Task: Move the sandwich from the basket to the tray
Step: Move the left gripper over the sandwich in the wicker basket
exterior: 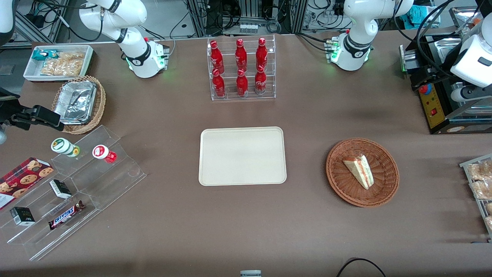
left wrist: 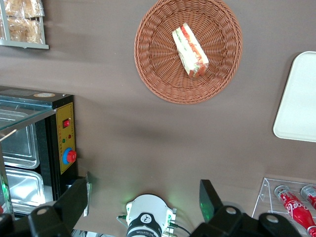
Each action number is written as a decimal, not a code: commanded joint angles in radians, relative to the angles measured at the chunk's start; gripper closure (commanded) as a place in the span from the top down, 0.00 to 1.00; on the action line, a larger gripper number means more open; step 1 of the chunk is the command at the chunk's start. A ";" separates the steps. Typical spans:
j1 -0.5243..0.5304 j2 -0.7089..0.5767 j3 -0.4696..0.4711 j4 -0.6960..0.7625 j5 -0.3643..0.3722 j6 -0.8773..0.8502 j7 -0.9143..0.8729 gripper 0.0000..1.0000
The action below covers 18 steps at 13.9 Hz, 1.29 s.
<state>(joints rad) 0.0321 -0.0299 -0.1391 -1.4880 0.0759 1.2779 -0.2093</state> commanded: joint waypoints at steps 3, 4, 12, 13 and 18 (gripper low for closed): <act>0.009 0.001 -0.014 0.003 0.015 -0.019 -0.015 1.00; 0.009 0.002 -0.014 0.003 0.013 -0.019 -0.019 1.00; -0.015 0.296 -0.022 -0.014 0.042 0.142 -0.324 1.00; -0.020 0.347 -0.022 -0.017 0.042 0.197 -0.378 1.00; -0.020 0.533 -0.022 -0.025 -0.014 0.483 -0.510 1.00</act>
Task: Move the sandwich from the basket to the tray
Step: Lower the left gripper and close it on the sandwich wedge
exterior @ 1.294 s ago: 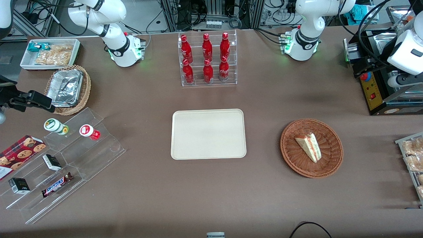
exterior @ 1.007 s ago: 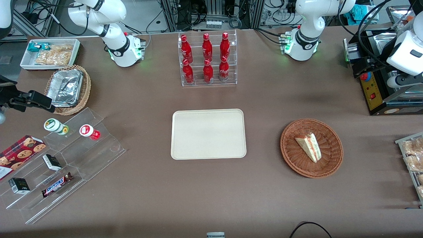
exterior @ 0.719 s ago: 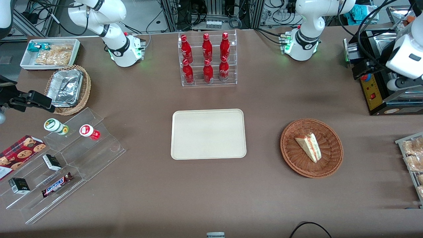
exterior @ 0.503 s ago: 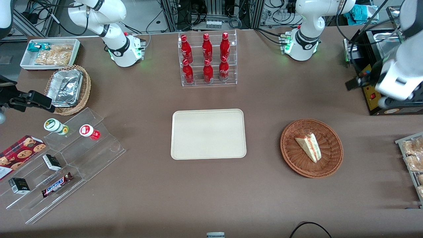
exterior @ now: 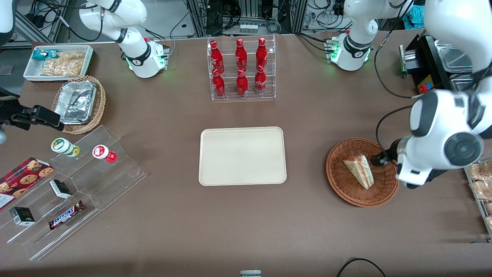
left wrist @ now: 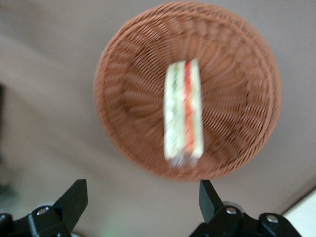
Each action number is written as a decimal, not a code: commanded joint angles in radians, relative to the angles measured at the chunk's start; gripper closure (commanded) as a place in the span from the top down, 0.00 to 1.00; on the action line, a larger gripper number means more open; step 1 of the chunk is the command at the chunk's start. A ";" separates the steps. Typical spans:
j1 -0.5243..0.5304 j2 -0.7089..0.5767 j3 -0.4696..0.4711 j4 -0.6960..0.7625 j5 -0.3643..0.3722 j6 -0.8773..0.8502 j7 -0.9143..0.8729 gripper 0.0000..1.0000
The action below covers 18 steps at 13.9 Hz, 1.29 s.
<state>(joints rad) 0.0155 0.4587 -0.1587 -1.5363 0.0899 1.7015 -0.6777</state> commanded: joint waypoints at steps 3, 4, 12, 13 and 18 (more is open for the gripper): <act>-0.003 0.110 -0.002 0.002 -0.050 0.173 -0.125 1.00; -0.003 0.110 -0.002 -0.036 -0.045 0.199 -0.122 1.00; 0.011 0.086 0.002 -0.269 -0.038 0.426 -0.115 0.82; 0.009 0.086 0.004 -0.269 -0.036 0.425 -0.114 0.67; -0.002 0.038 0.002 -0.239 -0.036 0.347 -0.117 0.27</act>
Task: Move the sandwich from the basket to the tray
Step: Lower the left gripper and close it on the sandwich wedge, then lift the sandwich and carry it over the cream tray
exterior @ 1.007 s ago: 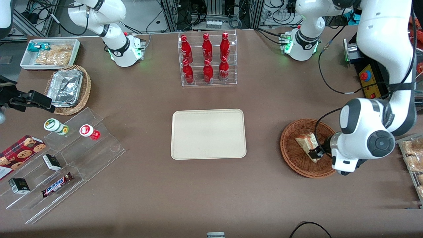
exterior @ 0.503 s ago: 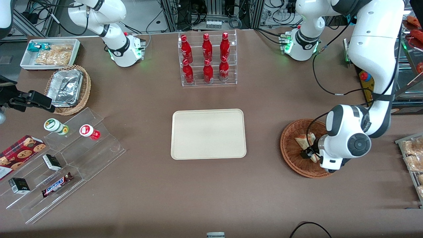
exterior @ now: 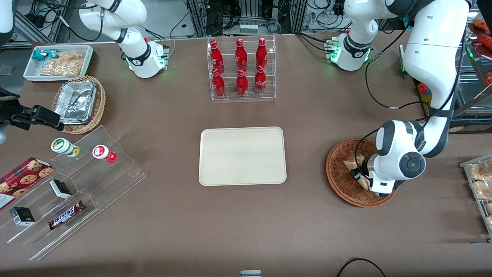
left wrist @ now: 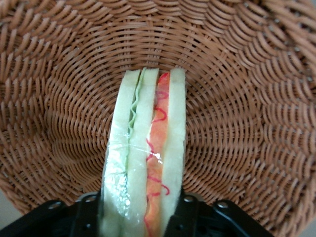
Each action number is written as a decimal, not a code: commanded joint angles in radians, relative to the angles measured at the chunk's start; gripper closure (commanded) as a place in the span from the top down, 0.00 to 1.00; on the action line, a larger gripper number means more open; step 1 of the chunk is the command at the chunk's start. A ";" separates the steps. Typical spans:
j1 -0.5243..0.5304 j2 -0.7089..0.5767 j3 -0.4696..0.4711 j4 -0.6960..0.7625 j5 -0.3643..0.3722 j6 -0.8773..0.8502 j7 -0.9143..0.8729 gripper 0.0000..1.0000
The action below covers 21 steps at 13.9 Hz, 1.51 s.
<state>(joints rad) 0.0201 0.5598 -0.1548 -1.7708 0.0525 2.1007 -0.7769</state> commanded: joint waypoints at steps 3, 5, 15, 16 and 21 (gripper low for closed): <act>-0.061 -0.087 -0.048 0.126 0.000 -0.226 -0.030 0.27; -0.171 -0.077 -0.048 0.206 0.000 -0.293 -0.031 0.27; -0.624 0.331 -0.048 0.629 -0.005 -0.231 -0.093 0.29; -0.646 0.357 -0.048 0.639 -0.003 -0.203 -0.093 0.30; -0.686 0.416 -0.045 0.646 -0.002 -0.119 -0.081 0.30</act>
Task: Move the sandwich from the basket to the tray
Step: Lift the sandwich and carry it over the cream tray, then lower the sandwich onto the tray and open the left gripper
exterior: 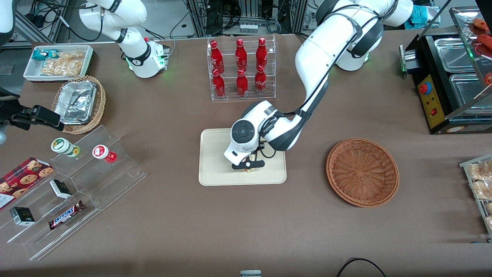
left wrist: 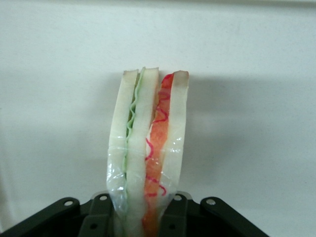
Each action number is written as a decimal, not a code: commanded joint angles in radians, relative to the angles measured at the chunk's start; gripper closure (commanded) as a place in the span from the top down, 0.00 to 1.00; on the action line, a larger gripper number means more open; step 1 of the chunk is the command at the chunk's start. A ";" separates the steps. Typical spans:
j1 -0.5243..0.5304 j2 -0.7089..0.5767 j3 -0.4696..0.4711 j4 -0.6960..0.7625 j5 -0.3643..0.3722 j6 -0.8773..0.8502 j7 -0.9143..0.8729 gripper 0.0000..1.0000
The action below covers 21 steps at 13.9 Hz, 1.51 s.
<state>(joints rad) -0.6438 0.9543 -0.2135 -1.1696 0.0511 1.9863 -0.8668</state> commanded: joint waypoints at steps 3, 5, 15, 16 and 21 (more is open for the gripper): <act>-0.027 0.021 0.014 0.044 0.001 -0.006 0.014 0.56; -0.023 0.008 0.017 0.045 0.001 -0.017 0.014 1.00; 0.195 -0.297 0.016 -0.097 -0.011 -0.261 0.148 1.00; 0.238 -0.345 0.017 -0.164 -0.011 -0.261 0.197 1.00; 0.475 -0.593 0.017 -0.475 -0.011 -0.273 0.458 1.00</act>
<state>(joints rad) -0.2544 0.5083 -0.1869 -1.4746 0.0510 1.7102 -0.4926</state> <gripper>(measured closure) 0.000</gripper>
